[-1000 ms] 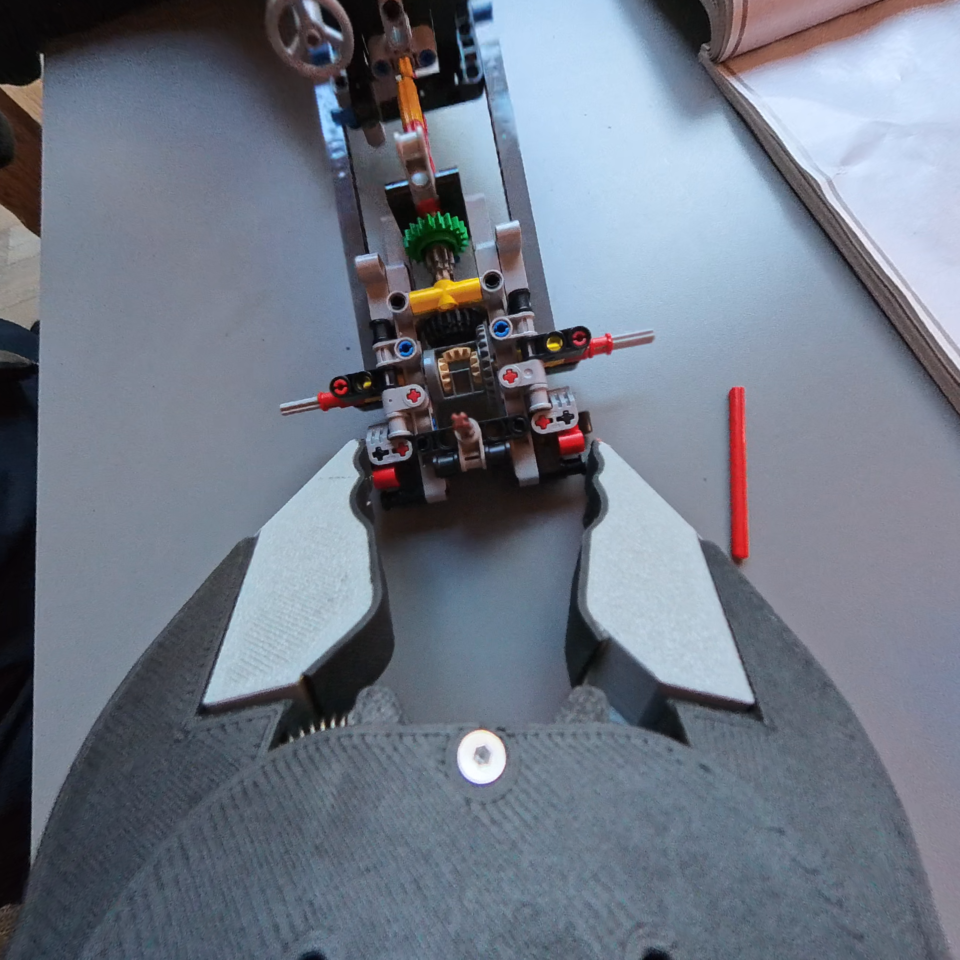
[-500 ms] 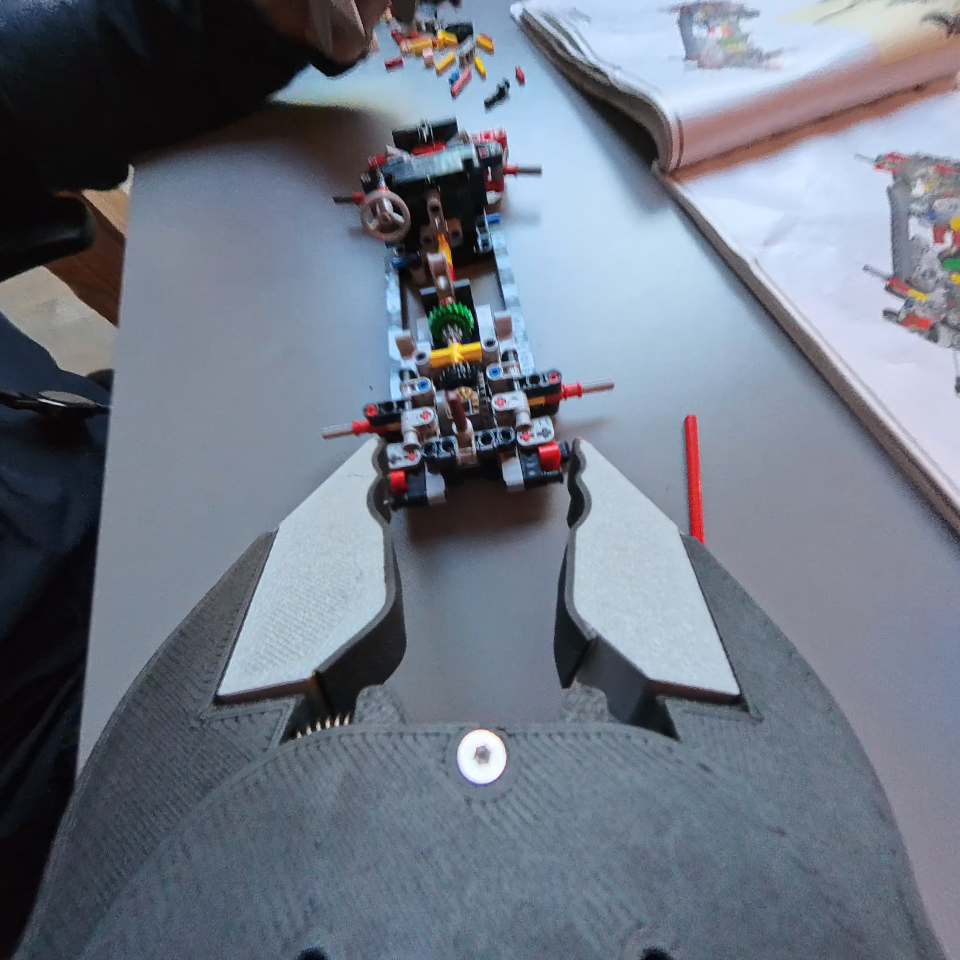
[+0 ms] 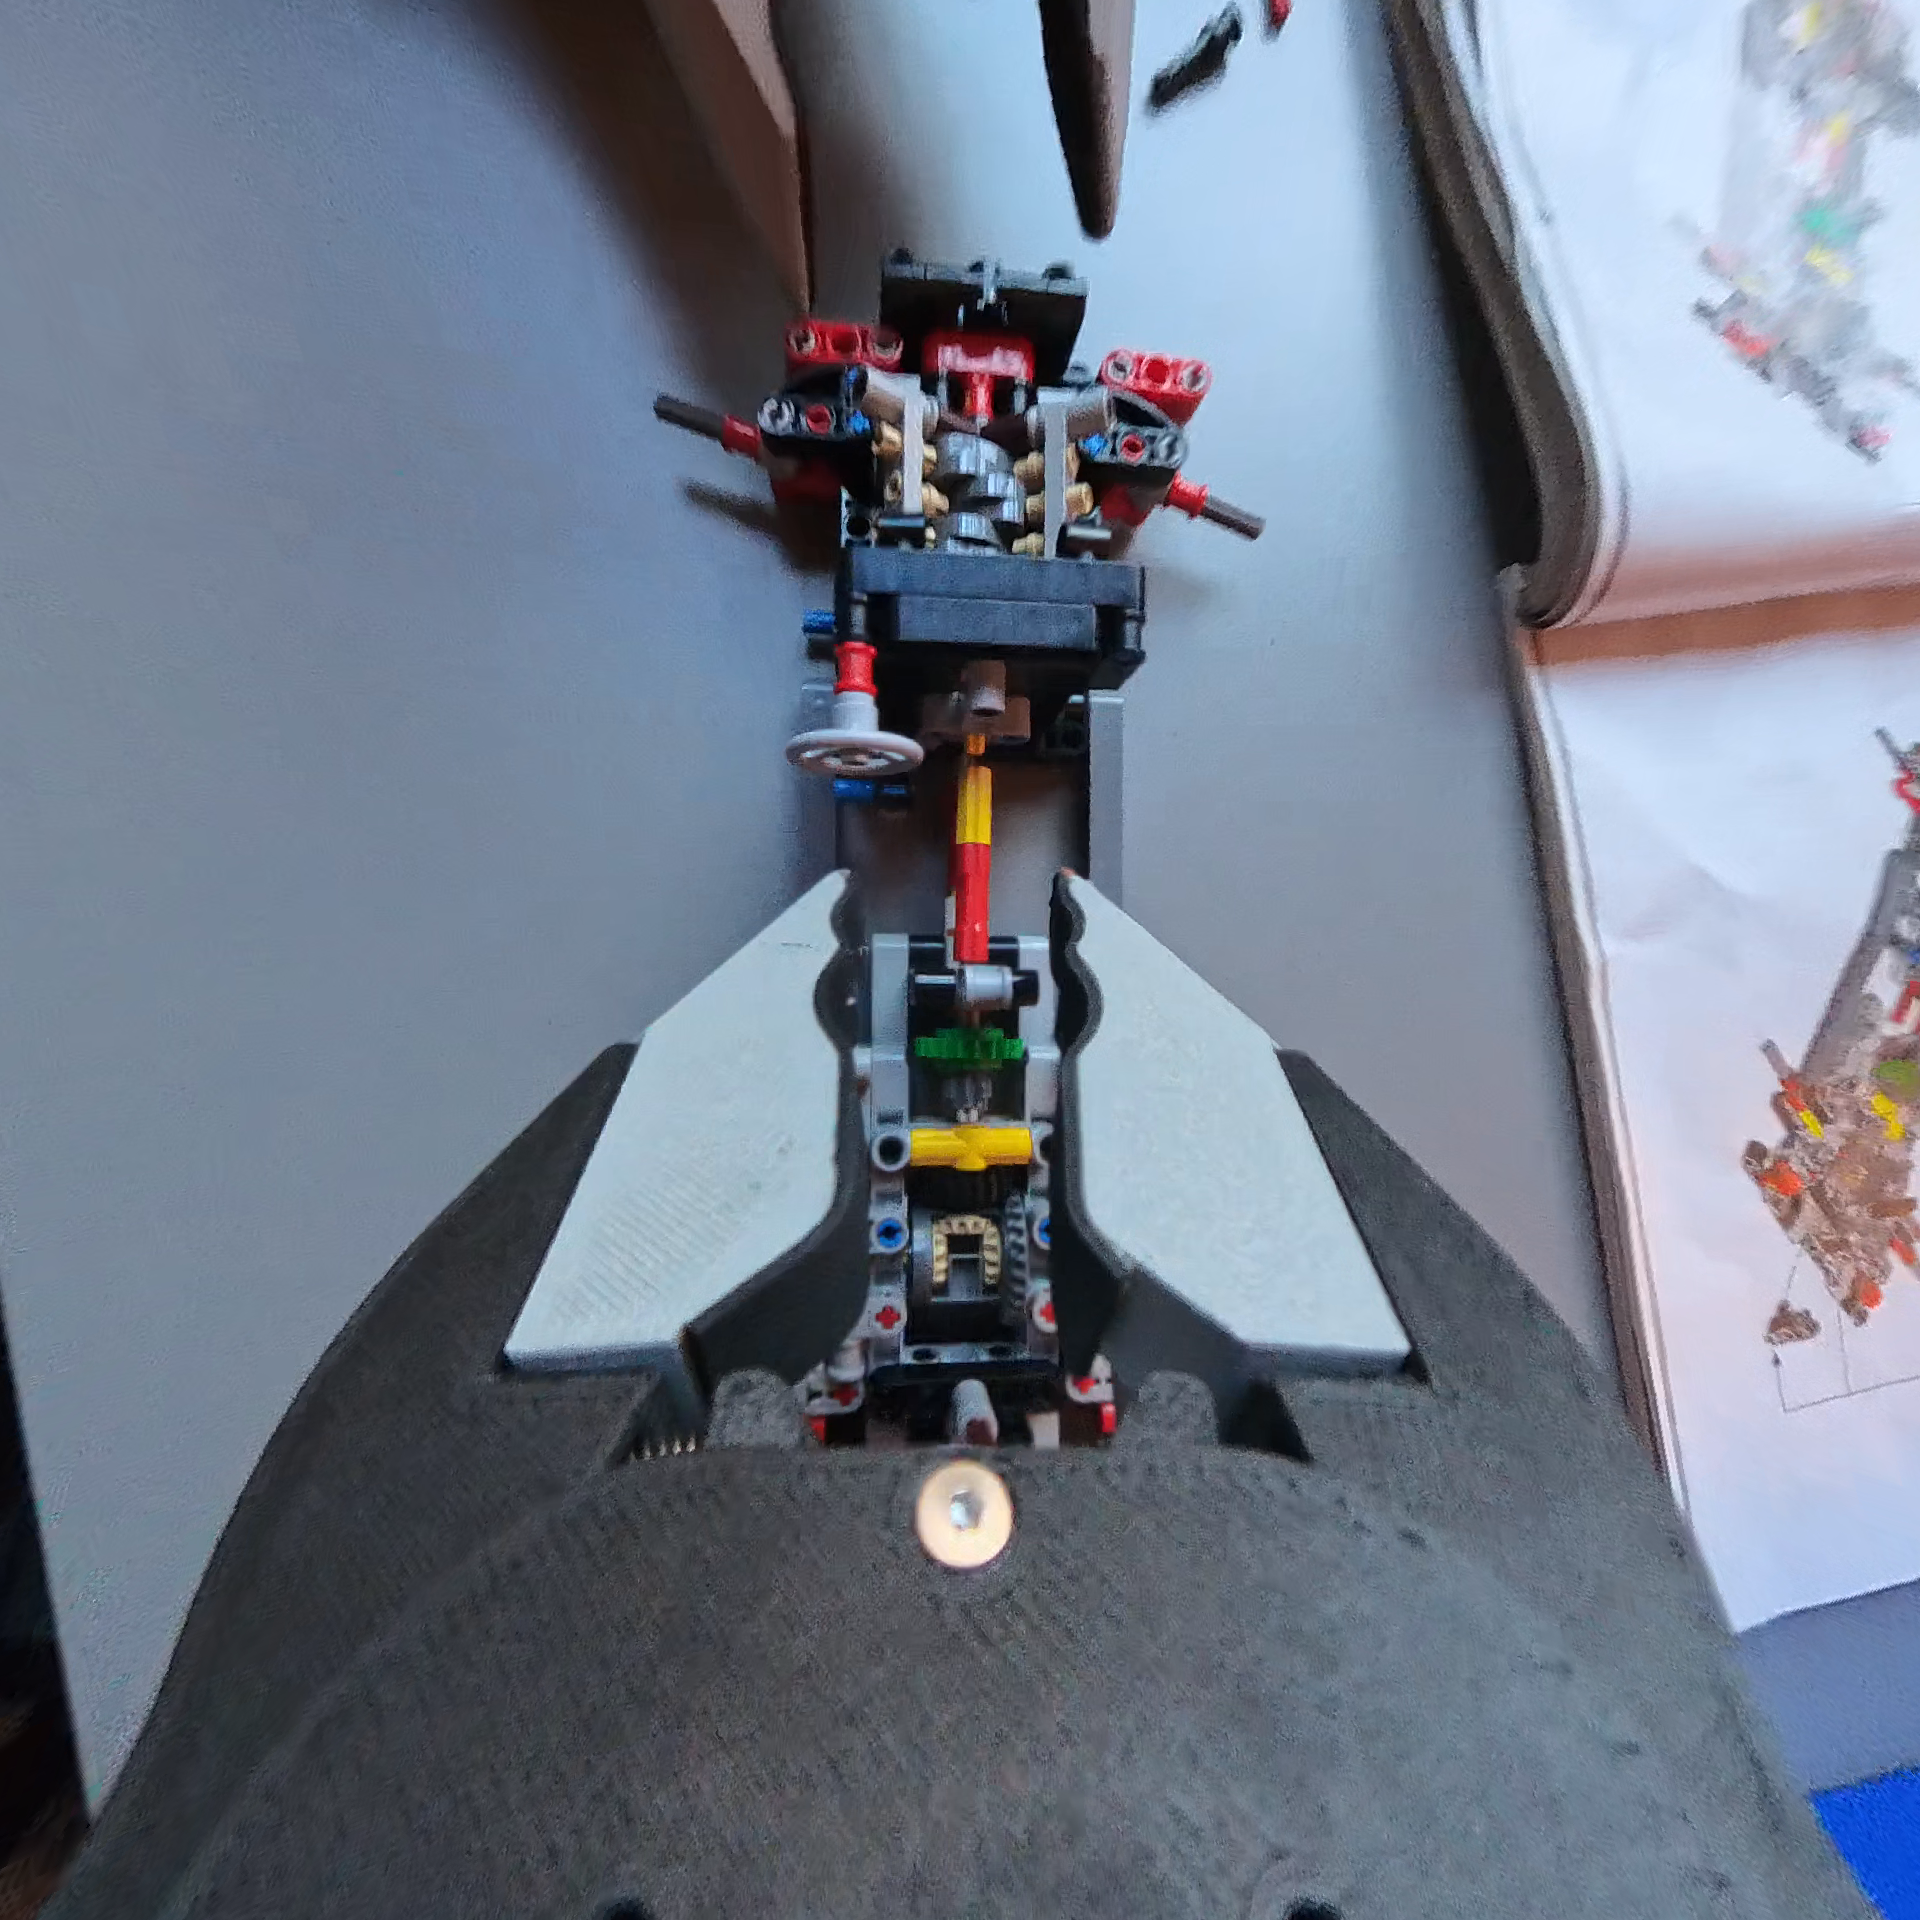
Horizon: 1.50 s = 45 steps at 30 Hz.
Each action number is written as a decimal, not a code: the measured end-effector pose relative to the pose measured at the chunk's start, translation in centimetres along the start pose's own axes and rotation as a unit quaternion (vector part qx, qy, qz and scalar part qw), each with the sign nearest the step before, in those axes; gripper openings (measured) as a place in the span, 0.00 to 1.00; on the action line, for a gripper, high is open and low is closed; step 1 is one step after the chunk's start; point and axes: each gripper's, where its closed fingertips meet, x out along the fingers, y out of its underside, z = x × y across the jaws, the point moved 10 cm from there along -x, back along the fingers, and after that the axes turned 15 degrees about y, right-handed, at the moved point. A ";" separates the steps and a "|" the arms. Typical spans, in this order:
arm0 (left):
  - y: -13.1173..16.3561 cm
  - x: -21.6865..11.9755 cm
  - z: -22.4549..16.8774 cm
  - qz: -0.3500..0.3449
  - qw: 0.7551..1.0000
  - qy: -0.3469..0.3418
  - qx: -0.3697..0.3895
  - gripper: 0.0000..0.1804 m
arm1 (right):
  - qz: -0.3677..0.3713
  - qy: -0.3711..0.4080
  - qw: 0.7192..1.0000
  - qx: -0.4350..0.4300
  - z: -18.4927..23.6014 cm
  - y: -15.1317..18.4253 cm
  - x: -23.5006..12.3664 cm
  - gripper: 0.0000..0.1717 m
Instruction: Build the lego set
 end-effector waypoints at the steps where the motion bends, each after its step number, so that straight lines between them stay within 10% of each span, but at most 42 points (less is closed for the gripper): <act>1: 0.0 0.1 0.0 0.003 1.000 0.002 0.000 0.31 | 0.010 -0.008 1.000 -0.006 0.1 0.0 0.5 0.19; 8: -0.1 0.2 0.0 -0.003 1.000 0.014 -0.003 0.29 | 0.049 -0.008 0.998 -0.046 0.3 0.2 2.5 0.04; 45: -0.1 0.6 -0.1 0.000 0.999 0.031 -0.024 0.25 | -0.053 -0.037 0.998 0.013 -3.9 1.9 -2.0 0.08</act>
